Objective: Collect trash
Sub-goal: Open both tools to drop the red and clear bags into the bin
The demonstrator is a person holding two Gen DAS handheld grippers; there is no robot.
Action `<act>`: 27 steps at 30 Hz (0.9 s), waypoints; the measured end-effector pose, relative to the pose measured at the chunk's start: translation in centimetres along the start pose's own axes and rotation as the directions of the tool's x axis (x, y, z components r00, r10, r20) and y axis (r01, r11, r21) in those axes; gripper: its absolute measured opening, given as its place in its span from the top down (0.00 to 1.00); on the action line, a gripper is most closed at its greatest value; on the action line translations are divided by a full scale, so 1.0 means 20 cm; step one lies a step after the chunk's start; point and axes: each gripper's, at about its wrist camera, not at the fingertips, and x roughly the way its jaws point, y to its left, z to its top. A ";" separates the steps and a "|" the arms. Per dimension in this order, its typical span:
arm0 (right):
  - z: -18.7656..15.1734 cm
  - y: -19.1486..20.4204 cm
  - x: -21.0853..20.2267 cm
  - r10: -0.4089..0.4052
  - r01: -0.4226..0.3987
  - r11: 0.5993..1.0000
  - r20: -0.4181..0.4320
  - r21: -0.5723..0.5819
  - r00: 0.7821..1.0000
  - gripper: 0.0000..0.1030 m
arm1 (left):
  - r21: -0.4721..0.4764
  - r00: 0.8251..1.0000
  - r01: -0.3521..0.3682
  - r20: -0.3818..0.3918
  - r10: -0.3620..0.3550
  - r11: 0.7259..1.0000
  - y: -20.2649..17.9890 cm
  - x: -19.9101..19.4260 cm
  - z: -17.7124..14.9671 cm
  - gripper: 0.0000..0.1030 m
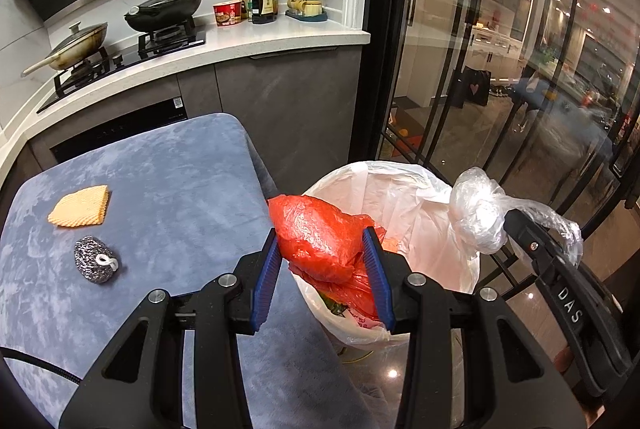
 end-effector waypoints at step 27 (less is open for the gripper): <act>-0.01 -0.01 0.09 -0.017 0.018 1.000 -0.010 0.018 1.000 0.74 | 0.022 1.000 0.003 -0.030 -0.002 1.000 -0.06 0.12 0.03 0.43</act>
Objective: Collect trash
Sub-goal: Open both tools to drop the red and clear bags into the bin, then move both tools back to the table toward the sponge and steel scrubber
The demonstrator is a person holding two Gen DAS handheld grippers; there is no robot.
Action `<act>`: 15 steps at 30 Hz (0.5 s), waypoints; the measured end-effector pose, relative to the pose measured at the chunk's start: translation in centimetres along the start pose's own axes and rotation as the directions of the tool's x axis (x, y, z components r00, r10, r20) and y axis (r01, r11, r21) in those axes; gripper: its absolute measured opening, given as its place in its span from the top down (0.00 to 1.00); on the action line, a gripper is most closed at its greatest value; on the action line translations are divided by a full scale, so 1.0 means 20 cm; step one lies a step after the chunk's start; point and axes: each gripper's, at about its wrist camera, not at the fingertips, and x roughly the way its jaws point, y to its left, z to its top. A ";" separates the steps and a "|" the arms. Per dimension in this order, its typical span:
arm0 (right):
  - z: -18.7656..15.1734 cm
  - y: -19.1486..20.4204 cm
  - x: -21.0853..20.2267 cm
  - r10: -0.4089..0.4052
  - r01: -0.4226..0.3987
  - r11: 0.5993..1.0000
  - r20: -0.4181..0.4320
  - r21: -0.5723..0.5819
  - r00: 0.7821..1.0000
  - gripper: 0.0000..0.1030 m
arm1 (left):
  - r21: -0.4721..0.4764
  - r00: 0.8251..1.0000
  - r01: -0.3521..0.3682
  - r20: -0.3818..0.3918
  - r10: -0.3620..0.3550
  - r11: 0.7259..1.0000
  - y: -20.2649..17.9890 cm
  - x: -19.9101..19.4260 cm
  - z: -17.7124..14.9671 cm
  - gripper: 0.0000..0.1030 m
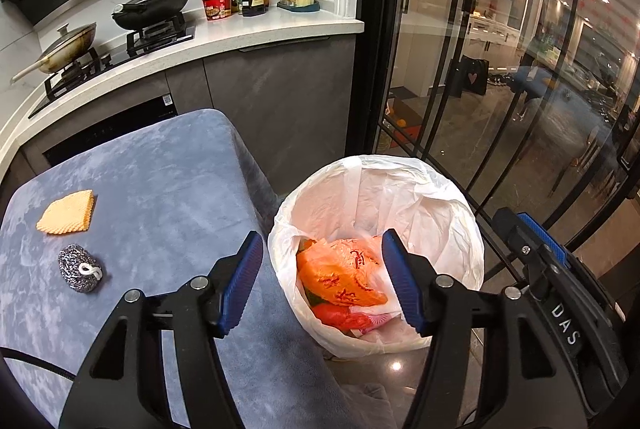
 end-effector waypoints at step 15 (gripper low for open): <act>0.00 0.10 -0.05 0.020 -0.020 0.999 0.012 -0.033 1.000 0.72 | -0.051 1.000 -0.018 0.025 0.019 0.999 0.14 -0.08 -0.02 0.37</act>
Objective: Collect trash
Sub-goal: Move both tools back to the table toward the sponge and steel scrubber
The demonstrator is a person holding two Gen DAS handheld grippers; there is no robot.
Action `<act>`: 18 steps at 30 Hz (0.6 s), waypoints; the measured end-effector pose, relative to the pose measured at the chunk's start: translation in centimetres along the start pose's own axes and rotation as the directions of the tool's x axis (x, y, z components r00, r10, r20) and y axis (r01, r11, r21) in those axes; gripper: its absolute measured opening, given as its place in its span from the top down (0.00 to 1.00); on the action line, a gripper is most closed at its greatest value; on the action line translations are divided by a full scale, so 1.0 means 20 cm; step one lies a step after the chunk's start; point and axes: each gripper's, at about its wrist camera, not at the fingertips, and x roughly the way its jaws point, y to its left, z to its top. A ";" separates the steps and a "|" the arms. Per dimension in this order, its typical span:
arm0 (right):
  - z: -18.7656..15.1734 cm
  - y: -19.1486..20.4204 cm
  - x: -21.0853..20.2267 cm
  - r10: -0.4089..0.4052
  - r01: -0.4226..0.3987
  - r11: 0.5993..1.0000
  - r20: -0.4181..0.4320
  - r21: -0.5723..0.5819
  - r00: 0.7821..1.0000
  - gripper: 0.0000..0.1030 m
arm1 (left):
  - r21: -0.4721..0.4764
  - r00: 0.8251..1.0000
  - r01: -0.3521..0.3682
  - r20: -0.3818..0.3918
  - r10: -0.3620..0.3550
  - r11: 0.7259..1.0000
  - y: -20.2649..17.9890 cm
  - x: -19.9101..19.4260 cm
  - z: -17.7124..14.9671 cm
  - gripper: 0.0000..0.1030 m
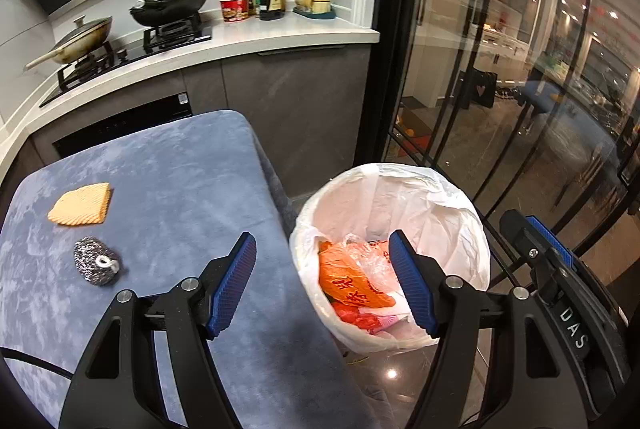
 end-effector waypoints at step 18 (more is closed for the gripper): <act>-0.08 0.42 -0.04 0.091 -0.094 0.988 -0.031 -0.121 0.995 0.71 | -0.141 0.996 -0.081 0.021 0.085 0.987 0.45 -0.17 -0.08 0.35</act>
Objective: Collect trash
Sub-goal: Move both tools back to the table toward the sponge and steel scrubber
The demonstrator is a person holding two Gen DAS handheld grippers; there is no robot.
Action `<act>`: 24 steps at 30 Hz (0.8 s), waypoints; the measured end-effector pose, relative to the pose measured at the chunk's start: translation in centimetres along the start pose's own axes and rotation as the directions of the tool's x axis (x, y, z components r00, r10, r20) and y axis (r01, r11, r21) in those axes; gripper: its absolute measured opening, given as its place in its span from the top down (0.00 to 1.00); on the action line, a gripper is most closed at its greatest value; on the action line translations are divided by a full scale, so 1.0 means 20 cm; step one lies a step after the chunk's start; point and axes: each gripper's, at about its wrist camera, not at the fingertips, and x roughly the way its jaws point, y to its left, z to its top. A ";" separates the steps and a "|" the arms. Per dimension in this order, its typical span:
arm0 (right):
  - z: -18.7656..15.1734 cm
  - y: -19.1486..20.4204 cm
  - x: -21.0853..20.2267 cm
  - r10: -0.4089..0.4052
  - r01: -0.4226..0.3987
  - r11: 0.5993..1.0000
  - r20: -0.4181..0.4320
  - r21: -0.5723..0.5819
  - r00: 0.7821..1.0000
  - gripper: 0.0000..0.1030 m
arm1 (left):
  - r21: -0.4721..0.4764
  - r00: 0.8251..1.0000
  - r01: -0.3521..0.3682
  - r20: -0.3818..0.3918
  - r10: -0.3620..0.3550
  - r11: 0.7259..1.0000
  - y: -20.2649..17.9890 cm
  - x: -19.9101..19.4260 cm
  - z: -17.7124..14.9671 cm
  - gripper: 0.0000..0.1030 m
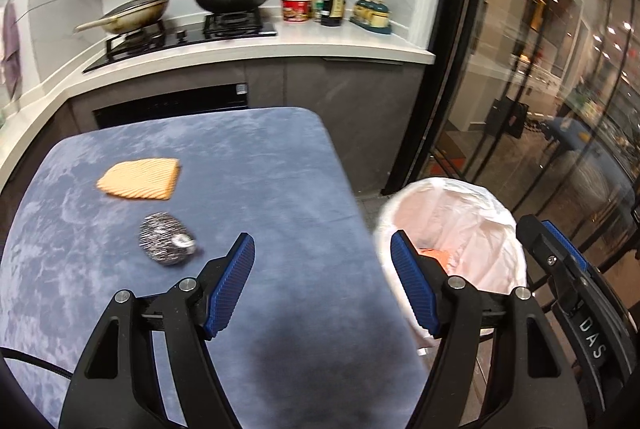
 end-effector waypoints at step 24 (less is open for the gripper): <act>-0.23 0.81 0.24 0.171 -0.194 0.967 -0.143 -0.165 0.975 0.53 | -0.241 0.978 -0.199 0.017 0.210 0.950 0.95 -0.14 -0.11 0.26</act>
